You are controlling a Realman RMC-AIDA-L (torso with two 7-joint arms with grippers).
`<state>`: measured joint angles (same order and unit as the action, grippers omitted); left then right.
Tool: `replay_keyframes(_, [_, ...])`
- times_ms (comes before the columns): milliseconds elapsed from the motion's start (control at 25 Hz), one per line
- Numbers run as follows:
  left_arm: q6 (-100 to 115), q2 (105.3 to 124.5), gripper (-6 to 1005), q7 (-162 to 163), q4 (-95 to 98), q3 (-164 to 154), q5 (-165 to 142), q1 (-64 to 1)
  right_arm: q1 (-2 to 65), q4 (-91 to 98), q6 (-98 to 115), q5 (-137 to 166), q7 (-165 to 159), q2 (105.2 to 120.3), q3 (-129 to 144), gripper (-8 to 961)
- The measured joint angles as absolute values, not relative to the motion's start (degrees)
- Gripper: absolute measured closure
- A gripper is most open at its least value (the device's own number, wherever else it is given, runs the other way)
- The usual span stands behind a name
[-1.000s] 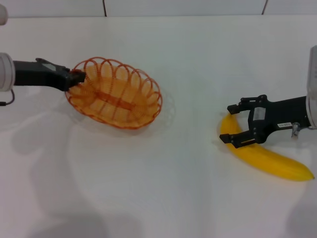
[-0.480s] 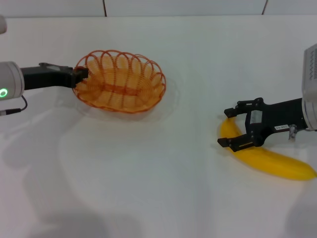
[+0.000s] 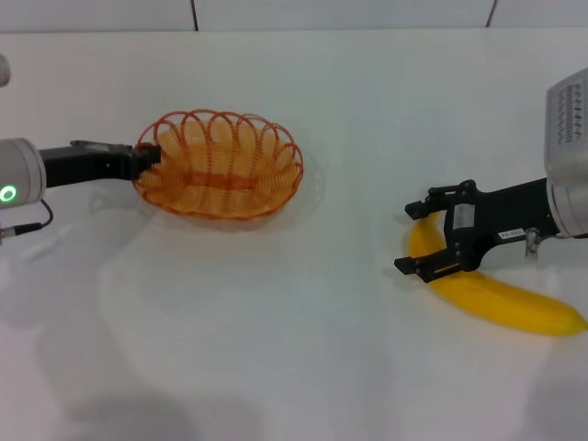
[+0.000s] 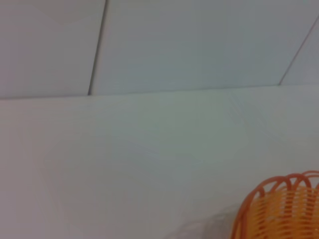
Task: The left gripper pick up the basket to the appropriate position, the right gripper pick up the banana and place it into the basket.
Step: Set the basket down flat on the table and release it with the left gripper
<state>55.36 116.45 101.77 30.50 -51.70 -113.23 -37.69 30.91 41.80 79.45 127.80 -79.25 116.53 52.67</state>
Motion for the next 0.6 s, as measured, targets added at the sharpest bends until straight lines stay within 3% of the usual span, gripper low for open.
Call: replay_keyframes(600, [54.4, 116.88, 909, 101.8, 27.9, -51.9, -112.6, -37.7, 30.9, 41.9, 79.5, 127.5, -79.6, 116.54, 53.0, 62])
